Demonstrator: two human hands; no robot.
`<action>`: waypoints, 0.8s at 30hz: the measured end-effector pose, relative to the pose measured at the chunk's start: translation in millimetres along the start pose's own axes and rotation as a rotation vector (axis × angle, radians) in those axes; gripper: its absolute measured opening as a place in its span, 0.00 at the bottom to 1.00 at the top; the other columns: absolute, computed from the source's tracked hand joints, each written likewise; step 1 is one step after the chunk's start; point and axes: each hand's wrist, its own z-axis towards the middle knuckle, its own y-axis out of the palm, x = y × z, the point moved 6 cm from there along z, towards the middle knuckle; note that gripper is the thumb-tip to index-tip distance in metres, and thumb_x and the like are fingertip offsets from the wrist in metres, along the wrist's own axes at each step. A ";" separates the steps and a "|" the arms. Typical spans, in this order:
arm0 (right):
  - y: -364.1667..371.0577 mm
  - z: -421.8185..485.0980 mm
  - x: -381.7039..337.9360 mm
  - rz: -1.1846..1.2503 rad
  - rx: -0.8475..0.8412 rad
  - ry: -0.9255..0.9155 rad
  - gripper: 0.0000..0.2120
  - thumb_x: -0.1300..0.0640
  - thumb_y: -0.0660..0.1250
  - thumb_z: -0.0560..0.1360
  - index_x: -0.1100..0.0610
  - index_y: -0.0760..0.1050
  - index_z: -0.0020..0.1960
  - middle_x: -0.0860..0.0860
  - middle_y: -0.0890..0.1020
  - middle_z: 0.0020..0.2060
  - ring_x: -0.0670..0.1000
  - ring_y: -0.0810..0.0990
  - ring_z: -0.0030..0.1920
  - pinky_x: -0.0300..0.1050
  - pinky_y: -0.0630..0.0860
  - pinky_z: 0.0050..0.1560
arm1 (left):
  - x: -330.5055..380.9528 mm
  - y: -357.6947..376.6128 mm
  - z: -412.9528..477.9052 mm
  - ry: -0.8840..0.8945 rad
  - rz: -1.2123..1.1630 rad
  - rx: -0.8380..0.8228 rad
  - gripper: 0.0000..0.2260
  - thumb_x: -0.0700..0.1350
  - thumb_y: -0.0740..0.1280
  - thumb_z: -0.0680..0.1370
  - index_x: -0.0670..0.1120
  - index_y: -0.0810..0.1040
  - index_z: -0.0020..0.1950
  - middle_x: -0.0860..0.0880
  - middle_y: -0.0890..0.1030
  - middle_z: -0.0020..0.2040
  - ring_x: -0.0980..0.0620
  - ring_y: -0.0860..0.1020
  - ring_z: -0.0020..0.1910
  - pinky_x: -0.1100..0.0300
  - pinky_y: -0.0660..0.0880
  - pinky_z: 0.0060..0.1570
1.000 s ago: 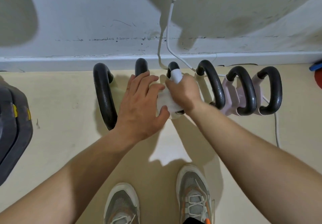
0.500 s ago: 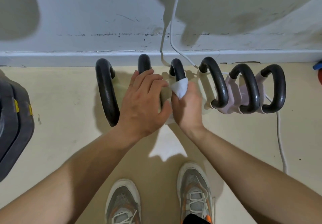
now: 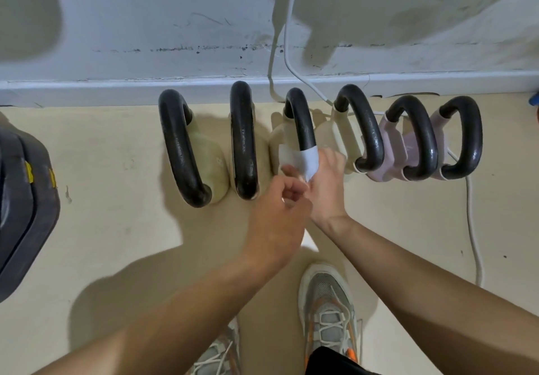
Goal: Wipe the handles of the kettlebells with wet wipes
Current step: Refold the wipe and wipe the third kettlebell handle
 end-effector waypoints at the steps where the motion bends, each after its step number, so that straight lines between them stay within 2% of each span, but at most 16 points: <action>1: -0.9 -2.2 3.2 -0.078 0.021 -0.048 0.18 0.44 0.68 0.77 0.57 0.73 0.58 0.52 0.74 0.53 0.54 0.67 0.61 0.54 0.72 0.63 | -12.7 6.2 4.4 -0.177 -0.077 -0.041 0.06 0.42 0.64 0.79 0.49 0.77 0.53 0.53 0.80 0.46 0.56 0.77 0.40 0.59 0.77 0.41; 2: -2.3 -4.7 4.8 -0.131 0.039 -0.091 0.19 0.49 0.70 0.77 0.60 0.72 0.60 0.55 0.73 0.55 0.55 0.66 0.60 0.55 0.72 0.63 | -20.6 11.0 8.5 -0.272 -0.121 -0.062 0.07 0.43 0.63 0.80 0.47 0.77 0.56 0.52 0.80 0.47 0.55 0.77 0.41 0.58 0.78 0.44; 3: -3.3 -7.5 5.6 -0.181 0.046 -0.123 0.19 0.53 0.71 0.77 0.62 0.72 0.61 0.57 0.73 0.56 0.57 0.66 0.60 0.56 0.72 0.62 | -24.0 13.8 14.4 -0.289 -0.135 -0.054 0.08 0.44 0.63 0.80 0.46 0.77 0.57 0.52 0.81 0.48 0.55 0.78 0.43 0.58 0.78 0.48; 5: -5.5 -11.4 6.8 -0.253 0.034 -0.172 0.17 0.54 0.67 0.77 0.63 0.71 0.61 0.60 0.73 0.58 0.59 0.67 0.59 0.57 0.73 0.62 | -22.7 16.4 24.4 -0.238 -0.123 -0.008 0.09 0.43 0.65 0.78 0.48 0.78 0.58 0.54 0.81 0.51 0.55 0.78 0.48 0.56 0.77 0.55; 6: -7.1 -12.3 7.8 -0.263 0.020 -0.185 0.17 0.53 0.65 0.77 0.63 0.71 0.60 0.60 0.73 0.58 0.60 0.68 0.59 0.56 0.73 0.62 | -21.5 18.3 26.7 -0.214 -0.112 0.007 0.10 0.43 0.65 0.78 0.50 0.78 0.58 0.54 0.81 0.52 0.56 0.78 0.50 0.56 0.76 0.56; 8: -9.9 -15.8 9.2 -0.236 -0.024 -0.193 0.17 0.55 0.67 0.75 0.61 0.72 0.61 0.56 0.71 0.60 0.58 0.68 0.60 0.51 0.71 0.64 | -20.3 22.0 29.3 -0.167 -0.083 0.045 0.12 0.44 0.66 0.76 0.52 0.77 0.59 0.53 0.79 0.55 0.57 0.78 0.52 0.58 0.76 0.56; 10: -12.9 -24.6 7.9 -0.110 -0.123 -0.149 0.22 0.60 0.70 0.74 0.57 0.71 0.66 0.49 0.67 0.61 0.52 0.64 0.63 0.43 0.67 0.68 | -17.5 22.1 24.4 -0.061 0.010 0.091 0.15 0.41 0.65 0.74 0.54 0.75 0.59 0.54 0.76 0.60 0.60 0.76 0.54 0.60 0.75 0.57; 12: -17.7 -34.7 3.7 0.073 -0.221 -0.035 0.28 0.63 0.70 0.73 0.51 0.69 0.70 0.44 0.65 0.62 0.48 0.63 0.64 0.32 0.62 0.68 | -15.8 24.7 15.6 0.075 0.134 0.102 0.20 0.37 0.64 0.74 0.55 0.73 0.63 0.57 0.73 0.60 0.63 0.73 0.56 0.65 0.72 0.57; 13: -20.4 -39.0 0.7 0.152 -0.248 0.015 0.29 0.63 0.69 0.72 0.49 0.69 0.71 0.44 0.66 0.63 0.47 0.63 0.66 0.30 0.63 0.67 | -14.8 26.6 12.6 0.127 0.150 0.106 0.21 0.36 0.63 0.75 0.55 0.72 0.65 0.59 0.73 0.59 0.63 0.72 0.57 0.67 0.71 0.57; 15: -26.2 -44.9 -2.7 0.313 -0.259 0.072 0.28 0.59 0.68 0.71 0.45 0.70 0.69 0.44 0.70 0.66 0.47 0.67 0.69 0.38 0.69 0.68 | -11.6 29.5 9.9 0.176 0.089 0.103 0.23 0.36 0.62 0.75 0.58 0.72 0.64 0.63 0.74 0.56 0.65 0.73 0.58 0.71 0.70 0.54; 17: -34.7 -47.9 -7.5 0.444 -0.258 0.085 0.29 0.58 0.67 0.71 0.45 0.71 0.71 0.43 0.75 0.67 0.47 0.73 0.69 0.46 0.73 0.68 | -9.1 34.3 11.3 0.169 0.005 0.065 0.22 0.36 0.61 0.75 0.59 0.74 0.63 0.61 0.77 0.56 0.65 0.75 0.56 0.72 0.71 0.52; 18: -39.0 -48.8 -10.2 0.497 -0.262 0.078 0.30 0.62 0.68 0.73 0.47 0.71 0.73 0.43 0.77 0.68 0.48 0.74 0.69 0.47 0.74 0.69 | -9.2 35.6 14.2 0.161 -0.016 0.056 0.22 0.38 0.61 0.75 0.57 0.74 0.64 0.58 0.79 0.57 0.62 0.76 0.57 0.67 0.72 0.53; 21: -45.6 -49.4 -16.6 0.722 -0.294 0.112 0.33 0.77 0.62 0.76 0.54 0.68 0.77 0.47 0.78 0.70 0.43 0.77 0.69 0.40 0.74 0.67 | -4.2 32.0 29.0 0.138 0.008 0.065 0.22 0.41 0.62 0.72 0.56 0.76 0.65 0.57 0.82 0.55 0.56 0.79 0.56 0.58 0.77 0.56; 22: -46.5 -47.3 -16.0 0.825 -0.294 0.154 0.34 0.79 0.61 0.75 0.57 0.67 0.77 0.50 0.78 0.70 0.44 0.76 0.69 0.40 0.75 0.66 | -2.6 29.4 35.7 0.130 0.004 0.069 0.21 0.39 0.64 0.72 0.54 0.77 0.64 0.57 0.83 0.54 0.58 0.80 0.55 0.58 0.77 0.54; 24: -44.9 -37.9 -10.9 1.013 -0.284 0.257 0.33 0.75 0.62 0.72 0.59 0.69 0.75 0.54 0.79 0.70 0.48 0.76 0.71 0.46 0.74 0.69 | -0.1 25.1 45.9 0.130 -0.001 0.071 0.18 0.37 0.67 0.73 0.54 0.77 0.59 0.59 0.82 0.51 0.65 0.79 0.52 0.64 0.76 0.51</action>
